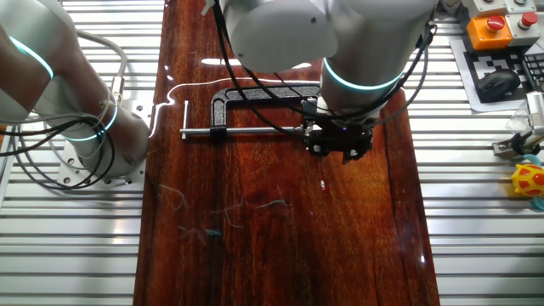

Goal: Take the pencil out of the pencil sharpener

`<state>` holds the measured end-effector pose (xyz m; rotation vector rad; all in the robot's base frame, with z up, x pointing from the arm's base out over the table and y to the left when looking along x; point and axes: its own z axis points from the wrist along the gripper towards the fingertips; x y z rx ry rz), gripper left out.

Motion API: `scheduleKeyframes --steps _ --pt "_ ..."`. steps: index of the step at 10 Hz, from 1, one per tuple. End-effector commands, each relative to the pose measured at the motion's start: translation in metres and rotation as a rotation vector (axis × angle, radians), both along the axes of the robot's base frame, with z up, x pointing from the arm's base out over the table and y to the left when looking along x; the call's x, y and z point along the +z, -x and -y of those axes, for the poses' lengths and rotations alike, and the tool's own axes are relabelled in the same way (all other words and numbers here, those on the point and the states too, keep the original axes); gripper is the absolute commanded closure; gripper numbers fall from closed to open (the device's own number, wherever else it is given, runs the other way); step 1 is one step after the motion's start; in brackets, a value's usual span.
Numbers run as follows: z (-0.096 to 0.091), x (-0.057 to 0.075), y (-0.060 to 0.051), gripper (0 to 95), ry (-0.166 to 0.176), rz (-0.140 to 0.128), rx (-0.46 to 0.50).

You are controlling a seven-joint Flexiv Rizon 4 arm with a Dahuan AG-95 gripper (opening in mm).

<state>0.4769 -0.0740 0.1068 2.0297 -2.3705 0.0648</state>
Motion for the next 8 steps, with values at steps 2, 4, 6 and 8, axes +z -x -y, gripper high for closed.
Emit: scheduleKeyframes --steps 2,4,6,8 --pt "-0.001 0.000 0.000 57.0 -0.025 -0.022 0.056" --pt "-0.003 -0.004 0.004 57.0 -0.044 -0.041 0.050" --pt "-0.011 -0.012 0.010 57.0 -0.040 -0.050 0.053" --pt "-0.023 -0.022 0.016 57.0 -0.024 -0.049 0.044"
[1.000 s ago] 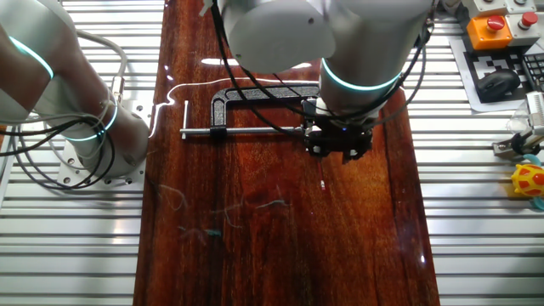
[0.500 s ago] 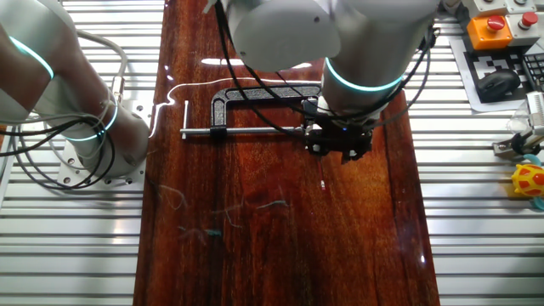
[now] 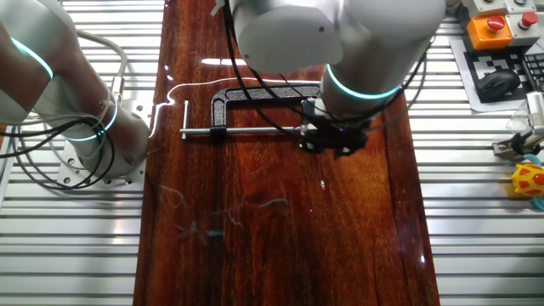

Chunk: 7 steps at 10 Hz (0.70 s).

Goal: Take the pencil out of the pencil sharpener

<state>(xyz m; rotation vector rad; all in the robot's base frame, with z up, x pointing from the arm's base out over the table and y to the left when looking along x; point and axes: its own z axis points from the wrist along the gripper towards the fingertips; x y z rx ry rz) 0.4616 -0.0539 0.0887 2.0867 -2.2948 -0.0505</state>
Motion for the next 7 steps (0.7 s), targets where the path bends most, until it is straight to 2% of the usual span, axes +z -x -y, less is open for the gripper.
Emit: scheduleKeyframes --steps 1,4,7 --pt "-0.008 -0.009 0.005 57.0 0.027 0.016 -0.017" --pt "-0.007 -0.024 0.007 57.0 0.020 0.014 -0.015" --pt "-0.007 -0.024 0.007 57.0 0.020 0.011 -0.041"
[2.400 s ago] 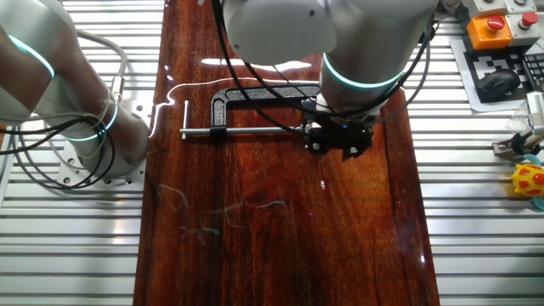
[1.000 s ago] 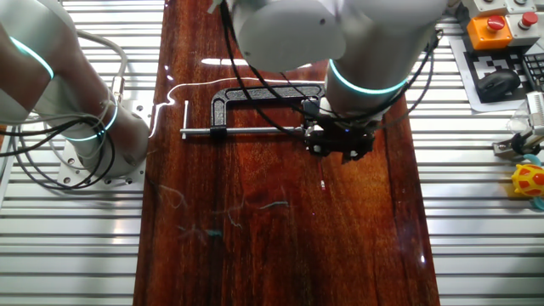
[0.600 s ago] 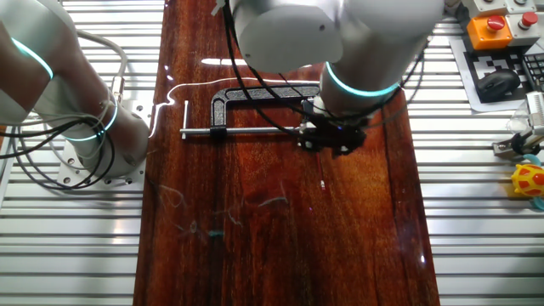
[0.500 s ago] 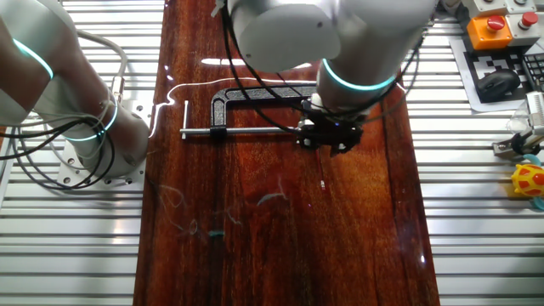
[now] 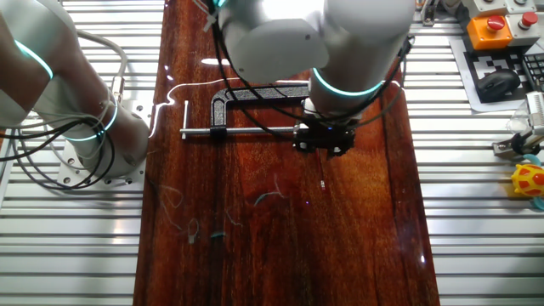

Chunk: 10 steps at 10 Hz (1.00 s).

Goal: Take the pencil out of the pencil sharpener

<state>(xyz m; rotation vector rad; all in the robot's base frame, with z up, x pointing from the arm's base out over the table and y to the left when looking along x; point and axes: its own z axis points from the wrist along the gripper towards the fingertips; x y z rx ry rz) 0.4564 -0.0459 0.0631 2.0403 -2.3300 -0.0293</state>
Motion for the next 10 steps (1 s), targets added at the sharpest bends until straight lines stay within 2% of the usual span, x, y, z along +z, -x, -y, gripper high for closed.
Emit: scheduleKeyframes --steps 1,5,10 --pt "0.001 0.001 0.002 57.0 0.005 0.002 0.011" --pt "0.006 0.002 0.003 57.0 -0.003 -0.002 0.043" --pt "0.010 -0.009 0.000 57.0 -0.019 -0.001 0.085"
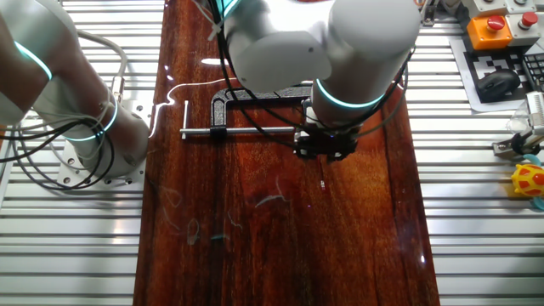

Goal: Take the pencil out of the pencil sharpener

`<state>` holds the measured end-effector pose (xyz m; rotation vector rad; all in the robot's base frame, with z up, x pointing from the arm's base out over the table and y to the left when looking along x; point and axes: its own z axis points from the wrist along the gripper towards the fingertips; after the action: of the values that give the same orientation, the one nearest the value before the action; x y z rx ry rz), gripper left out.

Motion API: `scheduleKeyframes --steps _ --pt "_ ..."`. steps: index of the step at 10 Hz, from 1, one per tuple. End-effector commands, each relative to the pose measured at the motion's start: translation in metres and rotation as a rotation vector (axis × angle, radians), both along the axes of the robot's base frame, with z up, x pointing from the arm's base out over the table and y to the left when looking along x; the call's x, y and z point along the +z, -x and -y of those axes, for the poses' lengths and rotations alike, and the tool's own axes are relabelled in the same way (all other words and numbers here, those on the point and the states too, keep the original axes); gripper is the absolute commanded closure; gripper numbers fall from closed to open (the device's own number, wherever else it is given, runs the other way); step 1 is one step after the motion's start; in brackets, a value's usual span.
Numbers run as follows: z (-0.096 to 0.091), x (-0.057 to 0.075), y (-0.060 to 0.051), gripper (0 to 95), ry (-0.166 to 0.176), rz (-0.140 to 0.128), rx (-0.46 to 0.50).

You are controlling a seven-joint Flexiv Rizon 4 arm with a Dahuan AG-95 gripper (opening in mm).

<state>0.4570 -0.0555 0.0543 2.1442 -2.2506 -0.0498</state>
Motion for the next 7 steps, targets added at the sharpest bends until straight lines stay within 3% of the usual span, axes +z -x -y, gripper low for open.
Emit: scheduleKeyframes --steps 1,3,4,7 --pt "0.0007 -0.0023 0.0000 57.0 -0.002 0.001 0.000" --pt "-0.0001 -0.0056 -0.0004 57.0 -0.005 0.006 -0.015" --pt "-0.0009 -0.0059 -0.0006 95.0 -0.004 0.007 -0.023" --pt "-0.0034 -0.0070 -0.0011 95.0 -0.012 0.007 -0.027"
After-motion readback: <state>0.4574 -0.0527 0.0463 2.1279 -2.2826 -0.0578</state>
